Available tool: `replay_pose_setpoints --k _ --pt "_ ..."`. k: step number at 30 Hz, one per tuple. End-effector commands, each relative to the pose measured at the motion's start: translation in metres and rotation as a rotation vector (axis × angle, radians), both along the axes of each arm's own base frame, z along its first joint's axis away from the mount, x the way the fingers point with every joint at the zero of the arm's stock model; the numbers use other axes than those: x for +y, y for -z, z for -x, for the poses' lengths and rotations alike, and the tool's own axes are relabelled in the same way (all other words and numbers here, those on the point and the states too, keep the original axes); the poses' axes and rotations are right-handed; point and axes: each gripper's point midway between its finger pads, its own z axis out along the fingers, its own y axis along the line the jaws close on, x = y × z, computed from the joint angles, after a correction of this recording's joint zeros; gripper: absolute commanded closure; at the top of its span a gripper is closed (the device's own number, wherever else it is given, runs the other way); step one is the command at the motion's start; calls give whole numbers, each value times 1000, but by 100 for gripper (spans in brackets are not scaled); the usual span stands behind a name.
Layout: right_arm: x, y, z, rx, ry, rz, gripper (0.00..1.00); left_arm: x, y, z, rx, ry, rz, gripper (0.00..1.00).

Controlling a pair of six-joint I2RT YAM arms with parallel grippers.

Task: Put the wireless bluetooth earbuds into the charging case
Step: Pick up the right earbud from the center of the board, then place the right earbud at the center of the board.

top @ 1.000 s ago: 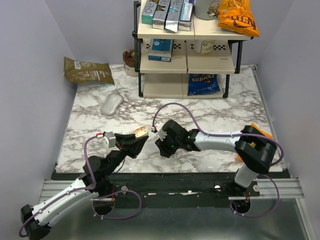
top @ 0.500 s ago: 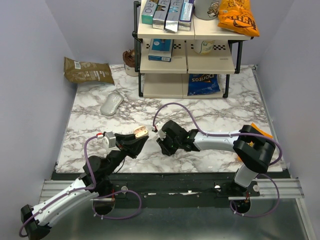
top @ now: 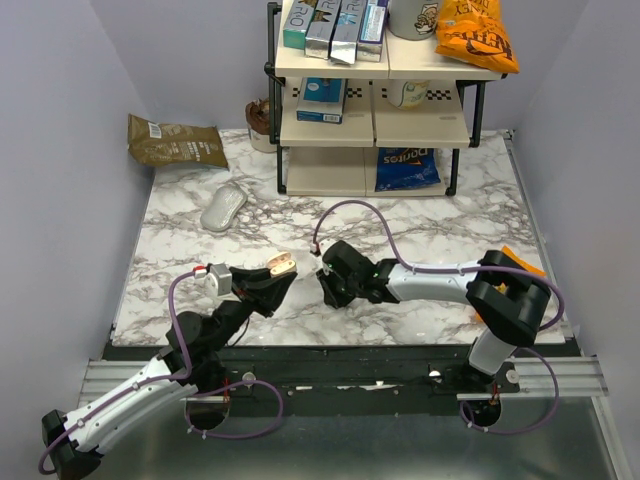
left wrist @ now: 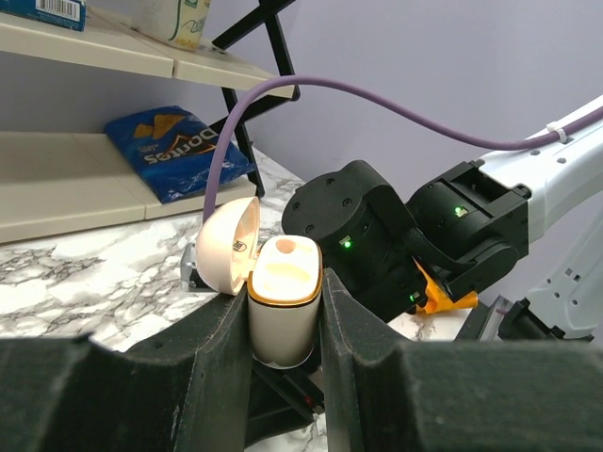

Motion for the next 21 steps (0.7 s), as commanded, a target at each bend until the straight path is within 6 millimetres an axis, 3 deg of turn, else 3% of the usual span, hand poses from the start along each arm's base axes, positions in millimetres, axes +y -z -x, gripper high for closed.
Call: replay_pose_setpoints --k 1,5,14,17,20,21 --pt "-8 -5 -22 14 189 -14 91 3 -10 -1 -4 -11 27 100" --pt "-10 -14 -38 31 283 -59 99 1 -11 -2 -2 -10 25 100" --pt "-14 -39 -76 25 485 -165 99 0 -12 -6 0 -26 24 100" --pt "-25 -47 -92 15 575 -195 99 0 -14 -6 0 -28 23 100" --pt "-47 -48 -109 26 686 -216 99 0 -14 -7 1 -31 20 100" --pt "-63 -46 -116 37 755 -223 99 0 -14 -8 2 -33 17 100"
